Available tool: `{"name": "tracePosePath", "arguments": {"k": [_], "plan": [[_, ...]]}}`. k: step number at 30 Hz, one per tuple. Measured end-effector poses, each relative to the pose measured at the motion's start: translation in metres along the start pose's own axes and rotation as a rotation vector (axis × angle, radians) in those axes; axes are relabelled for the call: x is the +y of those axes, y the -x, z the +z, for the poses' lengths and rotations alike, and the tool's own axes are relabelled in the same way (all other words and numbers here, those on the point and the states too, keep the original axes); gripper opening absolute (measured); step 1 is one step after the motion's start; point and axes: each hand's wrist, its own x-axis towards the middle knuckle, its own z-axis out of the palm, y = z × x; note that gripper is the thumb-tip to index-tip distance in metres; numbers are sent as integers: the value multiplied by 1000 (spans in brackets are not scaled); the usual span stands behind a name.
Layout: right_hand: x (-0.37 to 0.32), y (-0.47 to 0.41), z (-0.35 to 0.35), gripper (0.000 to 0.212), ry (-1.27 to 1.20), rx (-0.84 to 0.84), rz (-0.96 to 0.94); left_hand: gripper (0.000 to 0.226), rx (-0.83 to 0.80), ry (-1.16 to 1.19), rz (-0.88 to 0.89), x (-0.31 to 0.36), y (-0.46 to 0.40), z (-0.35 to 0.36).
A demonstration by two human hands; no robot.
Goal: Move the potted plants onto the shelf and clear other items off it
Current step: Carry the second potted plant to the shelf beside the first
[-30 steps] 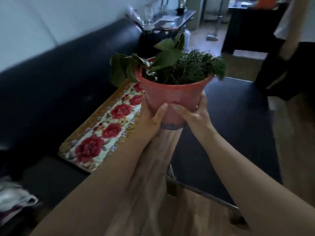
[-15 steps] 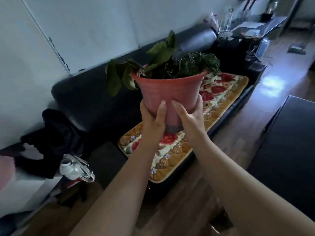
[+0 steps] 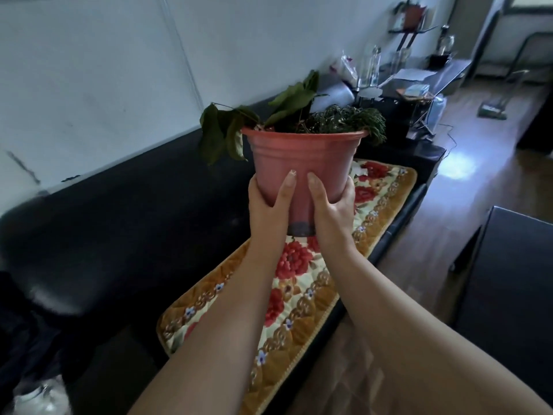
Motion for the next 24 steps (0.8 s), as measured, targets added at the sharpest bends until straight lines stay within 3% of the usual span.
{"name": "tracePosePath", "arguments": {"k": [4, 10, 18, 22, 24], "plan": [[-12, -87, -20, 80, 4, 70, -42, 74, -60, 15, -1, -6, -64, 68], [-27, -194, -53, 92, 26, 149, -90, 46, -142, 37, 27, -14, -141, 158], [-60, -399, -115, 70, 23, 220, -193, 79, -325, 79, 82, -31, -290, 328], [-88, -495, -150, 86, 57, 291, -237, 74, -380, 109, 86, -27, -354, 419], [-105, -541, -172, 93, 60, 322, -268, 61, -417, 133, 102, -22, -379, 469]]}}
